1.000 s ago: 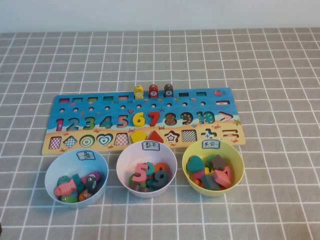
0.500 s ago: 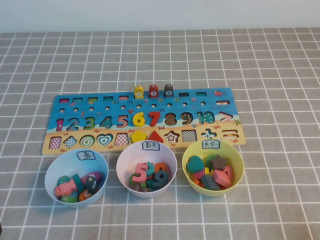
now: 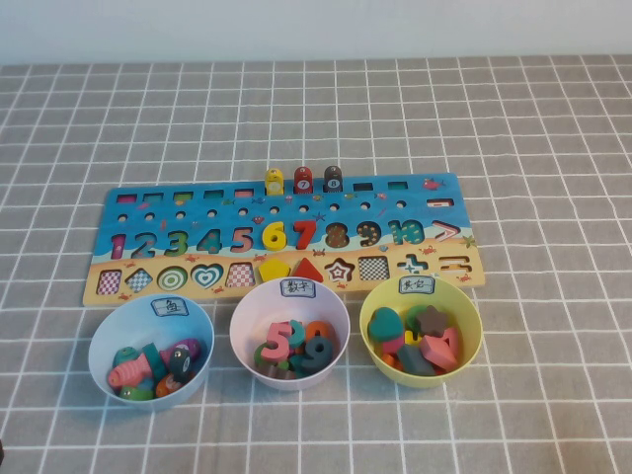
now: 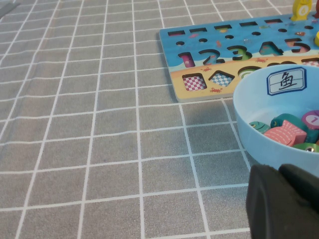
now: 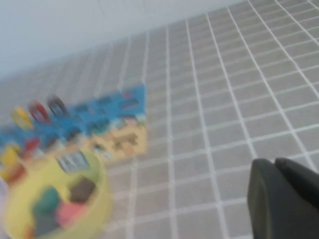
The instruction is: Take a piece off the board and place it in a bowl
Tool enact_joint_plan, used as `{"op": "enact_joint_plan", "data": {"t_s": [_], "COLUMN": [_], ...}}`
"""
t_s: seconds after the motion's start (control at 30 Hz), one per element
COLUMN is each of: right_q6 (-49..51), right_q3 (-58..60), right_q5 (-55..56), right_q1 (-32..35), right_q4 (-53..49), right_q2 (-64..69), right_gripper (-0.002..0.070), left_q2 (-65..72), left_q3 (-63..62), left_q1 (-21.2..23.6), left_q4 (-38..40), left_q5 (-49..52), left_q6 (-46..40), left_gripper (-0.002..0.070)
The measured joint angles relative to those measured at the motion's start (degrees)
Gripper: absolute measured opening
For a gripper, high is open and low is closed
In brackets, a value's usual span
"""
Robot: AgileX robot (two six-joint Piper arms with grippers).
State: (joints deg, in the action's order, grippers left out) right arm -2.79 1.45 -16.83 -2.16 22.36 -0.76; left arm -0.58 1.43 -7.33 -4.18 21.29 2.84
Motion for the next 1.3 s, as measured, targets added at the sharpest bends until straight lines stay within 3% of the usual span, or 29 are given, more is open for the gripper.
{"op": "enact_joint_plan", "data": {"t_s": [0.23,0.47,0.73,1.0,1.3], "right_q6": [0.0,0.0,0.0,-0.51,-6.66], "right_q3": [0.0,0.0,-9.3,-28.31,-47.11], "right_q5": [6.76,7.95,-6.09,-26.93,-36.35], "right_q1": [0.0,0.0,0.0,0.0,-0.19], "right_q4": [20.33,24.21,21.92,8.54,5.28], "right_q2": [0.0,0.0,6.69,31.95,57.59], "right_gripper": [-0.0018,-0.0018,-0.0018,-0.0018,-0.0018], "left_q2": [0.0,0.0,0.0,0.0,0.0], "left_q3": [0.0,0.0,0.0,0.0,0.0], "left_q1": [0.0,0.0,0.0,0.0,0.0], "left_q4": [0.0,0.0,0.0,0.0,0.0], "left_q5": [0.0,0.0,0.0,0.0,0.0], "left_q6": [0.0,0.0,0.0,0.0,0.0], "left_gripper": [0.0,0.0,0.0,0.0,0.0]}}
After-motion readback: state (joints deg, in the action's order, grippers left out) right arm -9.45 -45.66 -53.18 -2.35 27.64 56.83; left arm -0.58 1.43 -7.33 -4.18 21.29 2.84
